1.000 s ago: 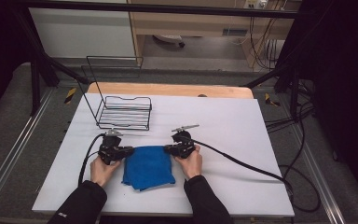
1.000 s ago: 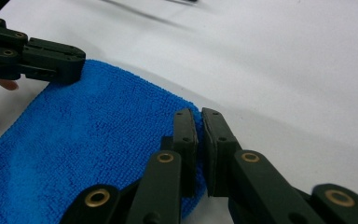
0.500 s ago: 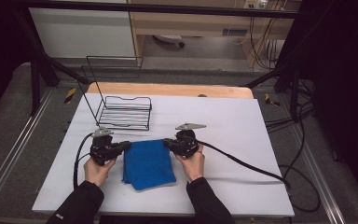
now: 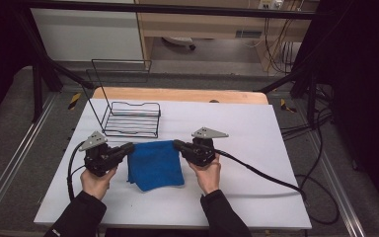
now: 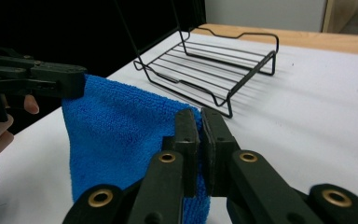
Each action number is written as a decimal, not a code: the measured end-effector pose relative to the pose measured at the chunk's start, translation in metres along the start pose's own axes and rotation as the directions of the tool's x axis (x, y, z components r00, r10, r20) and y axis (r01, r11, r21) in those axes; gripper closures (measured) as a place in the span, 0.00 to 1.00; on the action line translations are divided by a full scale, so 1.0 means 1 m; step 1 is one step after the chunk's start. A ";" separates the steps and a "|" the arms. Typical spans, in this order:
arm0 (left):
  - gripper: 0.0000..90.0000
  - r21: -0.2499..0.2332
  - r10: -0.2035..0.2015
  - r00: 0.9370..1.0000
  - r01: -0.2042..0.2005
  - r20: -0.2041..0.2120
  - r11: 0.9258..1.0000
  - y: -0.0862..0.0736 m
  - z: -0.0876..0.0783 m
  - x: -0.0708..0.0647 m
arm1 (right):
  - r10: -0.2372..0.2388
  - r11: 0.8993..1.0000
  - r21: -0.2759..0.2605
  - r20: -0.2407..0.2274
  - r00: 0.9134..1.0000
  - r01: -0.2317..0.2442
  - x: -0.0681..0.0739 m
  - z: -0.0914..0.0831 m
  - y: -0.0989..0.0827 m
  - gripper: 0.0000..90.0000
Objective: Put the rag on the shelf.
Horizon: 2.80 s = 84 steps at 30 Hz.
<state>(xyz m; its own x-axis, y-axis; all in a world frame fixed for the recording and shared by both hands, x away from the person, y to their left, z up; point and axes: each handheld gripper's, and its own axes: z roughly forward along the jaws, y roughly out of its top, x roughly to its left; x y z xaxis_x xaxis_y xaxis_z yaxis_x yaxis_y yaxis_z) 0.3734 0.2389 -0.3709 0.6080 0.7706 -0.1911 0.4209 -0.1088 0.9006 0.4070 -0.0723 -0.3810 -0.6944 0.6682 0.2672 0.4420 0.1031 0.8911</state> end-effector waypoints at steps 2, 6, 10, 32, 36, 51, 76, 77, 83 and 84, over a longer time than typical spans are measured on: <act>0.94 -0.012 0.006 1.000 -0.006 0.001 1.000 0.001 -0.002 -0.002 | -0.008 1.000 -0.013 -0.002 1.000 0.008 0.002 -0.003 0.003 0.96; 0.94 -0.044 0.013 1.000 -0.013 -0.001 0.999 0.005 -0.007 -0.006 | -0.029 0.998 -0.048 -0.010 1.000 0.029 0.006 -0.011 0.011 0.96; 0.94 -0.072 0.025 1.000 -0.025 0.004 0.997 0.008 -0.012 -0.010 | -0.045 0.996 -0.072 -0.012 0.999 0.044 0.008 -0.015 0.013 0.96; 0.94 -0.192 0.038 0.999 -0.041 -0.021 0.981 0.029 -0.037 -0.018 | -0.111 0.975 -0.193 -0.013 0.994 0.106 0.031 -0.033 0.033 0.96; 0.94 -0.207 0.046 0.999 -0.050 -0.027 0.977 0.034 -0.040 -0.019 | -0.125 0.970 -0.212 -0.009 0.992 0.120 0.035 -0.035 0.039 0.96; 0.94 -0.289 0.048 0.998 -0.054 -0.028 0.956 0.058 -0.052 -0.017 | -0.167 0.942 -0.290 0.020 0.986 0.166 0.050 -0.042 0.065 0.96; 0.94 -0.406 0.020 0.998 -0.045 -0.065 0.913 0.098 -0.079 0.004 | -0.212 0.903 -0.377 0.031 0.977 0.207 0.076 -0.028 0.114 0.96; 0.94 -0.408 0.018 0.998 -0.044 -0.067 0.912 0.100 -0.079 0.005 | -0.210 0.904 -0.375 0.030 0.977 0.206 0.076 -0.026 0.115 0.96; 0.94 -0.426 0.008 0.997 -0.041 -0.078 0.904 0.109 -0.084 0.012 | -0.219 0.901 -0.377 0.036 0.975 0.216 0.079 -0.018 0.126 0.96; 0.94 -0.429 0.007 0.997 -0.041 -0.081 0.902 0.111 -0.085 0.013 | -0.221 0.900 -0.378 0.038 0.974 0.219 0.080 -0.017 0.129 0.96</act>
<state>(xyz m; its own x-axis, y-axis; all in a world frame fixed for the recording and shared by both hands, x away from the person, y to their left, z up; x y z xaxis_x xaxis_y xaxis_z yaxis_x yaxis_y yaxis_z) 0.3710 0.2902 -0.2408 0.5544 0.8182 -0.1526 0.0660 0.1396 0.9880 0.3987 -0.0183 -0.2388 -0.7530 0.6562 0.0494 0.0313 -0.0392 0.9987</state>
